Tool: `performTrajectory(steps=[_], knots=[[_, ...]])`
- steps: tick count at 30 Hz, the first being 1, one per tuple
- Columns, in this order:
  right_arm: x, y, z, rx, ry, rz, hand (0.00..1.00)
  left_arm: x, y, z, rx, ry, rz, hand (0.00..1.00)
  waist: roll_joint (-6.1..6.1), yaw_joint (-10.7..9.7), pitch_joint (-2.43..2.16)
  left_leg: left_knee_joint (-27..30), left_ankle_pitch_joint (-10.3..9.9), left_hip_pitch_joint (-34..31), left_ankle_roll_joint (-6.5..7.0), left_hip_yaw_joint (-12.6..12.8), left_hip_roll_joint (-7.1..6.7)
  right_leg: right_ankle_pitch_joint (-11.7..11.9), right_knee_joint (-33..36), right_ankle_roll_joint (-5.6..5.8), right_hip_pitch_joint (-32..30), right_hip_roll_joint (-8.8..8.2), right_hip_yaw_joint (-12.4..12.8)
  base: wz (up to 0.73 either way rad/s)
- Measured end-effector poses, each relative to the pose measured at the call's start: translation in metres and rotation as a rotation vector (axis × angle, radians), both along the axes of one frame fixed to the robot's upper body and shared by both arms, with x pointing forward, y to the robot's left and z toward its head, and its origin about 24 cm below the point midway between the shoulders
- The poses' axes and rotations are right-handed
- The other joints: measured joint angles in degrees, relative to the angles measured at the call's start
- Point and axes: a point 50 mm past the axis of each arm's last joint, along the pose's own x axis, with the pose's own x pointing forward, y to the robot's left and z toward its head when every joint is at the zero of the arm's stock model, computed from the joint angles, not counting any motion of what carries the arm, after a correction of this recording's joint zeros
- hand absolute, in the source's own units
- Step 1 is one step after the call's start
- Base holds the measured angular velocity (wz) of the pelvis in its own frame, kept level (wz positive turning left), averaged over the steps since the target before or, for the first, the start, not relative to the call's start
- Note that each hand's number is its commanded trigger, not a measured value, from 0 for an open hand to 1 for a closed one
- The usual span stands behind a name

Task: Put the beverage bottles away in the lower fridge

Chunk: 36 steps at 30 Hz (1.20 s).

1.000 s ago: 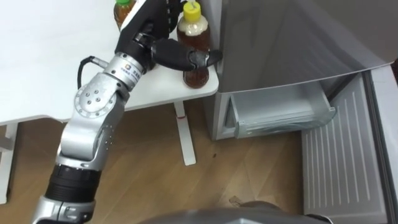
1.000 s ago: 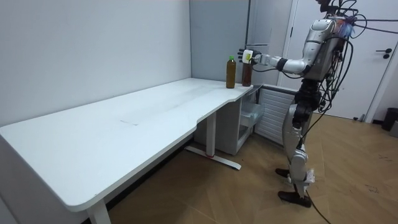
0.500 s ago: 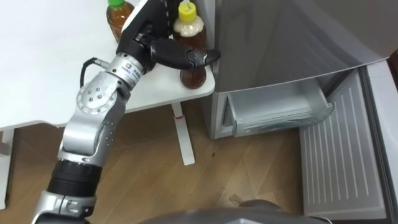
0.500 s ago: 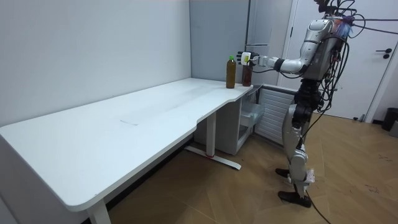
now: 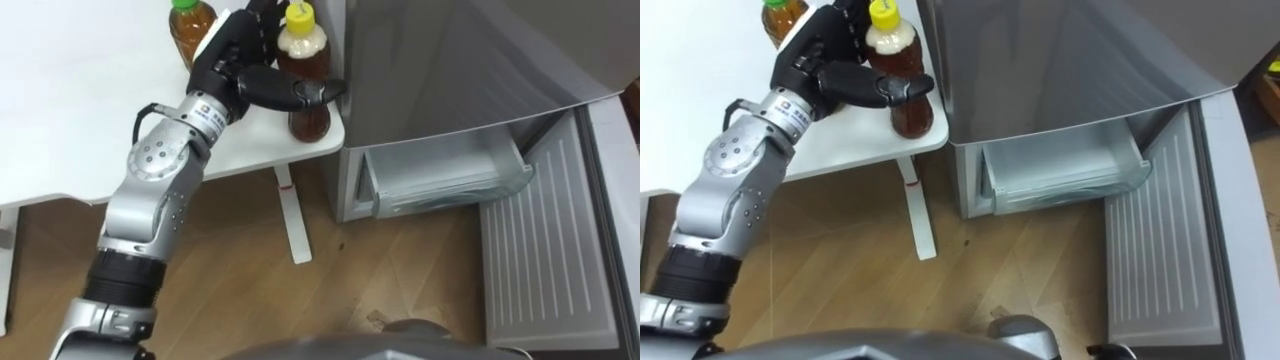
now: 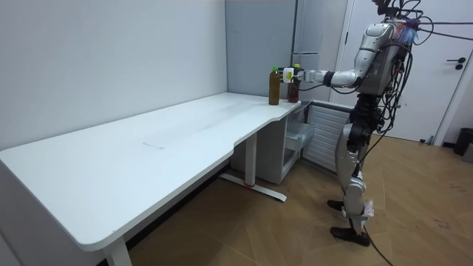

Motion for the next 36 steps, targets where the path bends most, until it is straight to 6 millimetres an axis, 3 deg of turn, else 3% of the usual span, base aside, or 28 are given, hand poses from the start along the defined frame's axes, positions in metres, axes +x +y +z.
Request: performTrajectory(steps=[9, 10, 13, 36], knots=[[-0.0027, -0.0004, -0.0001, -0.003, 0.016, -0.006, 0.00, 0.0005, 0.0008, -0.0028, 0.002, 0.012, 0.004, 0.00, -0.11, -1.19, 0.02, 0.01, 0.00, -0.14, 0.00, 0.03, -0.03, 0.00, -0.04, 0.01, -0.18, -0.01, 0.07, 0.00], [-0.0023, -0.0004, -0.0001, -0.003, 0.015, -0.006, 0.00, 0.0005, 0.0008, -0.0028, 0.002, 0.012, 0.004, 0.51, -0.11, -1.35, 0.01, 0.01, 0.00, -0.14, 0.00, 0.03, -0.03, 0.00, -0.04, 0.01, -0.18, 0.00, 0.06, 0.00], [-0.0021, -0.0004, -0.0001, -0.003, 0.015, -0.006, 0.00, 0.0005, 0.0008, -0.0028, 0.002, 0.012, 0.004, 1.00, -0.13, -1.67, -0.01, 0.01, 0.00, -0.14, 0.00, 0.03, -0.03, 0.00, -0.03, 0.01, -0.20, 0.00, 0.08, 0.00], [-0.0014, -0.0001, -0.0001, 0.003, 0.016, -0.006, 0.00, 0.0012, 0.0022, -0.0056, 0.020, 0.044, 0.003, 1.00, -0.21, -1.82, -0.28, 0.03, 0.00, -0.52, 0.00, 0.15, -0.03, 0.00, 0.79, 0.00, -1.05, -0.02, 0.11, 0.00]])
